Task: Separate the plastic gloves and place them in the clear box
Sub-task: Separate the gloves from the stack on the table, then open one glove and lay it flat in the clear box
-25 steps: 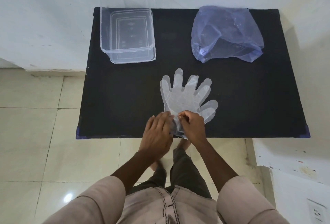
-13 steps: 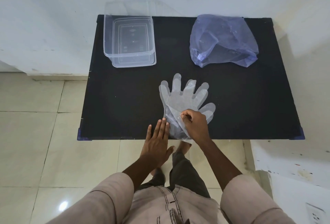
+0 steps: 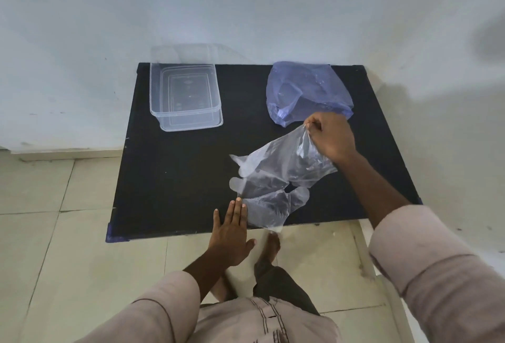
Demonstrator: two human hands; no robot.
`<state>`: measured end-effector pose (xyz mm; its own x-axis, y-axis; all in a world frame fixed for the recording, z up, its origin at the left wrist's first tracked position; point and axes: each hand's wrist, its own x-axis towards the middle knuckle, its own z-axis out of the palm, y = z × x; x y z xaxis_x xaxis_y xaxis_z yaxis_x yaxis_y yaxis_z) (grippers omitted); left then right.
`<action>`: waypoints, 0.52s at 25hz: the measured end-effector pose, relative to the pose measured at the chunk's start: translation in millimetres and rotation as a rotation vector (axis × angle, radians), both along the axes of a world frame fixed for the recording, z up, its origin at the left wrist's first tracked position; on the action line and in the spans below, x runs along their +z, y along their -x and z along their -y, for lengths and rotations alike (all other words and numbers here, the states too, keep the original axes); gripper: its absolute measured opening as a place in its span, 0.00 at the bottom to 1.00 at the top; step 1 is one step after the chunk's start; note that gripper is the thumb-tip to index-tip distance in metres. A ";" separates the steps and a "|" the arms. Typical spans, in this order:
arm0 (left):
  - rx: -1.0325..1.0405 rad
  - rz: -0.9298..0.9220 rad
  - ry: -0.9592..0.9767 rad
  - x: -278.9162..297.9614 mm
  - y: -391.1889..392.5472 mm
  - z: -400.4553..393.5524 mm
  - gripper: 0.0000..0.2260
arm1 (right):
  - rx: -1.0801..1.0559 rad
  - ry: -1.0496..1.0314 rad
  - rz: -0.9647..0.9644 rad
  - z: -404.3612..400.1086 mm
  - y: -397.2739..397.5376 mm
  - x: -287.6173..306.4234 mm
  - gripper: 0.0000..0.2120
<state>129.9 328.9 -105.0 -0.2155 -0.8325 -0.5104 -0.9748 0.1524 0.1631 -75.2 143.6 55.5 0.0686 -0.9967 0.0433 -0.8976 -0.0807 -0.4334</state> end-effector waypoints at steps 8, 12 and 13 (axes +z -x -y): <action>0.003 0.023 -0.061 6.0 1.9 6.2 0.41 | 0.014 0.130 -0.112 52.6 22.4 54.5 0.12; 0.002 0.013 -0.106 8.5 -2.2 6.1 0.42 | 0.046 0.197 -0.135 63.6 31.7 72.4 0.13; 0.009 0.008 -0.122 11.3 -0.8 8.1 0.42 | 0.061 0.208 -0.132 68.3 34.3 76.7 0.13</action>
<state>130.8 320.8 -93.7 -0.2043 -0.7661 -0.6094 -0.9772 0.1235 0.1724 -109.5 75.2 132.2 0.1469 -0.9612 0.2335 -0.9361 -0.2114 -0.2811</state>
